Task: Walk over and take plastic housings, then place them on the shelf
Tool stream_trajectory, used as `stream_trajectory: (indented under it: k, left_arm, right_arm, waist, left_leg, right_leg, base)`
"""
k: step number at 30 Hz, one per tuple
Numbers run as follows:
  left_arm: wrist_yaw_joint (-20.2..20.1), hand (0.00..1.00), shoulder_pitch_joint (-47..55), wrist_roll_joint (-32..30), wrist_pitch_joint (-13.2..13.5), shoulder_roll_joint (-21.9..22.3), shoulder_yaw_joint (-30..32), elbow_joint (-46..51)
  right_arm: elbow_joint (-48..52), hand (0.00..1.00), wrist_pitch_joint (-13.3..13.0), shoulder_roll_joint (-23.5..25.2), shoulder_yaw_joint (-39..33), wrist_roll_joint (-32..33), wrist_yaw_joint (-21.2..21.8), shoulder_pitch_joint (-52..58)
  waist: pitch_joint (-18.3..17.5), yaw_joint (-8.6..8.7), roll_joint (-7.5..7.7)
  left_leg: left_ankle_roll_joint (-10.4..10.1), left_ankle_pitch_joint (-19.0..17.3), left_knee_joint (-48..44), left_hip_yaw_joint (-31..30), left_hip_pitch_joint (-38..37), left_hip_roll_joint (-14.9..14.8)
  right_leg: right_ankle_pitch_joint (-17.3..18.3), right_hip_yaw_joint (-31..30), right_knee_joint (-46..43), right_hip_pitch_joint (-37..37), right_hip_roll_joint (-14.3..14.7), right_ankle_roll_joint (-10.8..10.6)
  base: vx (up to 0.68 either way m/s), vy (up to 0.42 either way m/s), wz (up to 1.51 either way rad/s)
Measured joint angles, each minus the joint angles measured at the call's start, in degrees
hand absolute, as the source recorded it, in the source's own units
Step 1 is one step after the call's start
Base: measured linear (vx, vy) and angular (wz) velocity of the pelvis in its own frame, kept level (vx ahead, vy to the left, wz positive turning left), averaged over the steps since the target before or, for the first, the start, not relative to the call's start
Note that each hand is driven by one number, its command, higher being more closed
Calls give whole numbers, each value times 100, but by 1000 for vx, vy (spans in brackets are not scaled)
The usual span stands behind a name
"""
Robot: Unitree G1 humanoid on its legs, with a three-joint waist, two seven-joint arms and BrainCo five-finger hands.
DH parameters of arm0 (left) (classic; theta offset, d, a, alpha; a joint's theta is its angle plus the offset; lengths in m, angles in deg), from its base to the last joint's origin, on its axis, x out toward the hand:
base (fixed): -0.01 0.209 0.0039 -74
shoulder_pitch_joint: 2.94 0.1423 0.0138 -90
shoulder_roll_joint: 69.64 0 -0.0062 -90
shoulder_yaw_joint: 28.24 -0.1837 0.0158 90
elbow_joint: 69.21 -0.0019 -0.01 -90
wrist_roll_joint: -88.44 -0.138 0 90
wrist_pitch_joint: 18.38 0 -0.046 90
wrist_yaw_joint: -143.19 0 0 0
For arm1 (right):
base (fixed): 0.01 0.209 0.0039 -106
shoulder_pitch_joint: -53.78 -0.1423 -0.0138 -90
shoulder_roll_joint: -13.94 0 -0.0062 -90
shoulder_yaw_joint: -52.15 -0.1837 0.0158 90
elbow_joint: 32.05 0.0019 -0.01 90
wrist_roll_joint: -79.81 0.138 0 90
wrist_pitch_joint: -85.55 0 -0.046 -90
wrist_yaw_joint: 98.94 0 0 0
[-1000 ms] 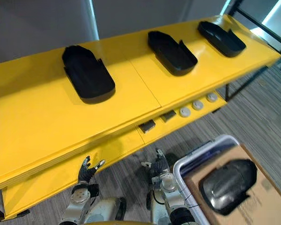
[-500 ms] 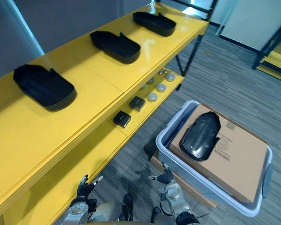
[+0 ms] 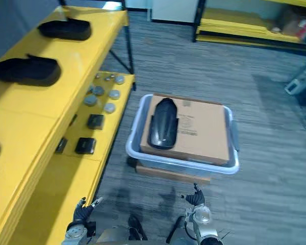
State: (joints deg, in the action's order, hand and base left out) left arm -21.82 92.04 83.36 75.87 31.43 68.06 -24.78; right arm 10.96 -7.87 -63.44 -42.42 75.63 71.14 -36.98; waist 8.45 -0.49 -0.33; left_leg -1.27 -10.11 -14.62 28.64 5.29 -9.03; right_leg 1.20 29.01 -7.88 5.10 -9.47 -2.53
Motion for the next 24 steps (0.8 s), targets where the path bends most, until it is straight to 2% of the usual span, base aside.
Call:
stream_trajectory:
  k: [4, 5, 6, 7, 8, 9, 10, 11, 12, 17, 24]
  left_arm:
    - [-6, 0, 21, 39, -9, 153, -11, -97]
    - [-12, 0, 20, 52, -14, 174, -12, -107]
    - [-17, 0, 1, 61, -17, 243, -41, -101]
    - [-36, 0, 8, 117, -18, 260, -118, -98]
    - [-44, 0, 10, 121, -18, 258, -127, -97]
    - [-55, 0, 10, 195, -19, 257, -131, -92]
    - [-55, 0, 8, 221, -20, 255, -132, -76]
    - [-54, 0, 16, 222, -20, 257, -158, -22]
    - [-55, 0, -1, 224, -22, 186, -175, 7]
    - [-48, 0, -51, 223, -19, -35, -176, 58]
    - [-59, 0, 198, 224, -21, -104, 45, 59]
  right_arm:
    - [19, 0, -13, -19, -10, 173, -17, 17]
    - [34, 0, -24, -29, -17, 199, -20, 16]
    - [69, 0, -46, -57, -57, 264, -23, 11]
    - [66, 0, -59, -74, -186, 393, -41, -44]
    - [65, 0, -59, -76, -226, 415, -46, -56]
    - [57, 0, -68, -77, -384, 462, -105, -100]
    - [52, 0, -69, -83, -434, 482, -130, -115]
    - [51, 0, -73, -123, -524, 490, -172, -116]
    - [-9, 0, -68, -144, -590, 541, -202, -129]
    - [1, 0, -70, -55, -662, 652, -225, -121]
    - [188, 0, -75, -72, -1343, 1065, -243, -158]
  waist:
    - [30, -12, -22]
    - [39, -6, -23]
    - [76, -14, -64]
    - [107, -33, -76]
    - [111, -31, -69]
    - [130, -26, -63]
    - [144, -27, -50]
    - [138, -31, -178]
    - [183, -38, -177]
    - [233, -38, -67]
    - [158, -35, 79]
  left_leg:
    - [-214, -227, -798, -248, 75, -513]
    - [-214, -227, -925, -378, 118, -541]
    - [-207, -211, -1421, -886, 326, -589]
    - [-321, -324, -1435, -1473, 461, -407]
    - [-332, -334, -1345, -1593, 461, -348]
    - [-353, -327, -947, -1941, 474, -66]
    - [-389, -300, -678, -2097, 466, 59]
    - [-481, 34, -93, -2335, 404, 168]
    - [-247, 191, -189, -2285, 332, 243]
    - [-82, 55, -364, -2240, 219, 532]
    - [-54, 45, -27, -2156, -17, 702]
  right_leg:
    - [179, 26, 181, -359, 428, 112]
    - [191, 3, 213, -417, 456, 122]
    - [221, -23, 262, -527, 510, 155]
    - [220, -98, 302, -605, 440, 158]
    - [220, -118, 302, -606, 412, 157]
    - [214, -186, 296, -606, 279, 128]
    - [213, -221, 289, -604, 222, 85]
    - [225, -281, 258, -614, 197, -29]
    - [272, -378, 167, -632, 143, -139]
    - [252, -449, 200, -816, -145, -287]
    - [117, -748, 448, -822, -227, -480]
  base:
    - [105, -191, -7]
    - [125, -139, -6]
    - [129, -2, -11]
    - [97, 20, -15]
    - [88, 91, -22]
    - [51, 89, -15]
    - [81, 172, -22]
    - [88, 200, -21]
    - [116, 232, -16]
    - [78, 193, 0]
    - [-1, 61, -14]
